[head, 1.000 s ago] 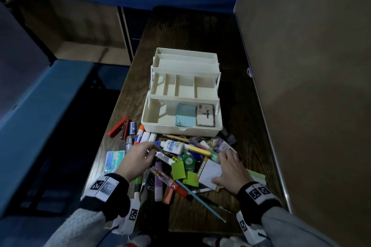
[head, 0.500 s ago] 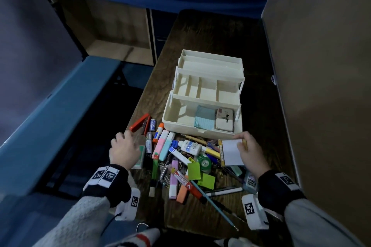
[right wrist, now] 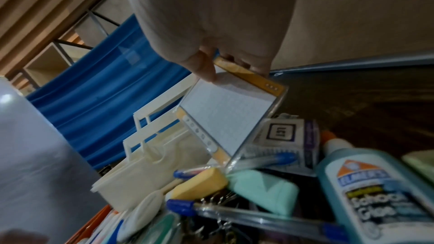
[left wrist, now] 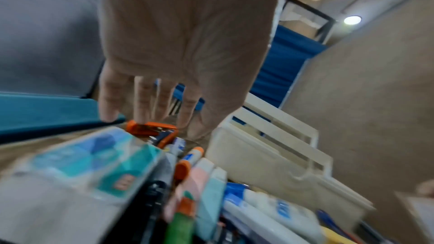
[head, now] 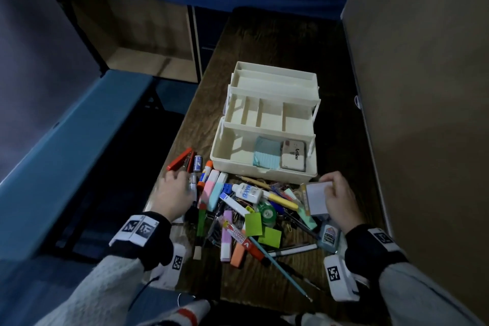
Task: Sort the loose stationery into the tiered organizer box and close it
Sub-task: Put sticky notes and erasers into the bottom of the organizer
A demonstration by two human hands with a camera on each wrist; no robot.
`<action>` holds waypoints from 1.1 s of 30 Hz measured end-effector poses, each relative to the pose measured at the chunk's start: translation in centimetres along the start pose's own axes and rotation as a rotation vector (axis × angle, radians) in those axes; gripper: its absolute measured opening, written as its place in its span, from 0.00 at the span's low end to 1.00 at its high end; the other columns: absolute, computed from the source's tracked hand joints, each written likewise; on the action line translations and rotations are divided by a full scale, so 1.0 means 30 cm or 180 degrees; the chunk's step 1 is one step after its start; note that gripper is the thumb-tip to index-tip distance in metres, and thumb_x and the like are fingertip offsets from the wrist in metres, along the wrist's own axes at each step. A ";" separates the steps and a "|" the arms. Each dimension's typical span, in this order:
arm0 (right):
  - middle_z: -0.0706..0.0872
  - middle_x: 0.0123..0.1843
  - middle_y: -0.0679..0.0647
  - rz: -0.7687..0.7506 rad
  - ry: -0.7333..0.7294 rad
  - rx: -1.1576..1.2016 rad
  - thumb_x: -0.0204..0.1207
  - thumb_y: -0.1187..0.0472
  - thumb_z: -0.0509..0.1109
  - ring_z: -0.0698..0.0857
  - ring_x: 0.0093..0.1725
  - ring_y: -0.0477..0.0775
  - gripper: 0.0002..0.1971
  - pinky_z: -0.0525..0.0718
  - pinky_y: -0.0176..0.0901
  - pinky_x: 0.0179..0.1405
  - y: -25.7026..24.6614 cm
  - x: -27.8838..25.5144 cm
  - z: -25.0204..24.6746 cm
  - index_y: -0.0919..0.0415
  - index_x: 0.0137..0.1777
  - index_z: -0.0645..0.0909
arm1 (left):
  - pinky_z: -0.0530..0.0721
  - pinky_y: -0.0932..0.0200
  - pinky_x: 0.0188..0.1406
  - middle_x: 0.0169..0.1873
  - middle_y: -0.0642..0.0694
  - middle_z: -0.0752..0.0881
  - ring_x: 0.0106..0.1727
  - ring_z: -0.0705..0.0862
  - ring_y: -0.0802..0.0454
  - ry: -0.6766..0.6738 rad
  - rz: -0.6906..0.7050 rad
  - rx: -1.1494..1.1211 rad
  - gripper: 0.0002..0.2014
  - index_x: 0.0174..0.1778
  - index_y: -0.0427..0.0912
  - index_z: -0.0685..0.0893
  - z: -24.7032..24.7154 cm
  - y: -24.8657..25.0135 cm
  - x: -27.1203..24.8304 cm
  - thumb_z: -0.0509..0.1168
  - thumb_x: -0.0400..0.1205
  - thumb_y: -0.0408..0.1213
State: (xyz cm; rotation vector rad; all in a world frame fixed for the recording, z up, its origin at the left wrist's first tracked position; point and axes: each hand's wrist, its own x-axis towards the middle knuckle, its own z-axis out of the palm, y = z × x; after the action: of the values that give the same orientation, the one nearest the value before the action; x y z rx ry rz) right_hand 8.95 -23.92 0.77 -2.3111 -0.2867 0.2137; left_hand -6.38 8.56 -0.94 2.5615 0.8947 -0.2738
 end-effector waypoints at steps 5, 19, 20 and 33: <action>0.75 0.53 0.59 0.0406 0.0427 -0.0085 0.78 0.72 0.57 0.74 0.50 0.56 0.08 0.68 0.45 0.48 0.063 0.007 -0.078 0.61 0.49 0.75 | 0.73 0.60 0.57 0.56 0.46 0.80 0.60 0.77 0.48 0.0055 0.1682 -0.0499 0.11 0.58 0.45 0.82 0.059 0.244 -0.050 0.63 0.80 0.35; 0.73 0.51 0.57 0.0800 0.0797 -0.0482 0.78 0.75 0.55 0.75 0.47 0.58 0.11 0.71 0.46 0.45 0.167 -0.105 -0.157 0.62 0.50 0.77 | 0.67 0.41 0.63 0.63 0.37 0.76 0.63 0.73 0.39 -0.0905 0.3651 0.2364 0.22 0.69 0.42 0.73 0.299 0.530 -0.117 0.64 0.80 0.42; 0.74 0.50 0.56 0.0860 0.0839 -0.0473 0.77 0.74 0.55 0.76 0.47 0.59 0.11 0.72 0.47 0.45 0.177 -0.100 -0.169 0.60 0.48 0.77 | 0.67 0.41 0.64 0.62 0.37 0.77 0.63 0.74 0.39 -0.0857 0.3687 0.2404 0.20 0.69 0.42 0.73 0.304 0.529 -0.118 0.62 0.81 0.41; 0.57 0.74 0.63 0.1919 -0.1224 -0.1000 0.76 0.70 0.60 0.64 0.72 0.67 0.31 0.72 0.50 0.68 0.316 -0.164 -0.113 0.55 0.79 0.60 | 0.64 0.45 0.63 0.61 0.40 0.76 0.62 0.75 0.42 -0.0589 0.3631 0.1381 0.19 0.69 0.44 0.72 0.297 0.518 -0.086 0.58 0.81 0.40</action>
State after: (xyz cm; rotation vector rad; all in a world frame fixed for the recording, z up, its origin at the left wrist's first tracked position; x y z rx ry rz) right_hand 6.37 -33.95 -3.53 -2.6005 0.2174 0.9793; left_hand 0.99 -7.81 -3.22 2.8876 -0.8096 -0.3480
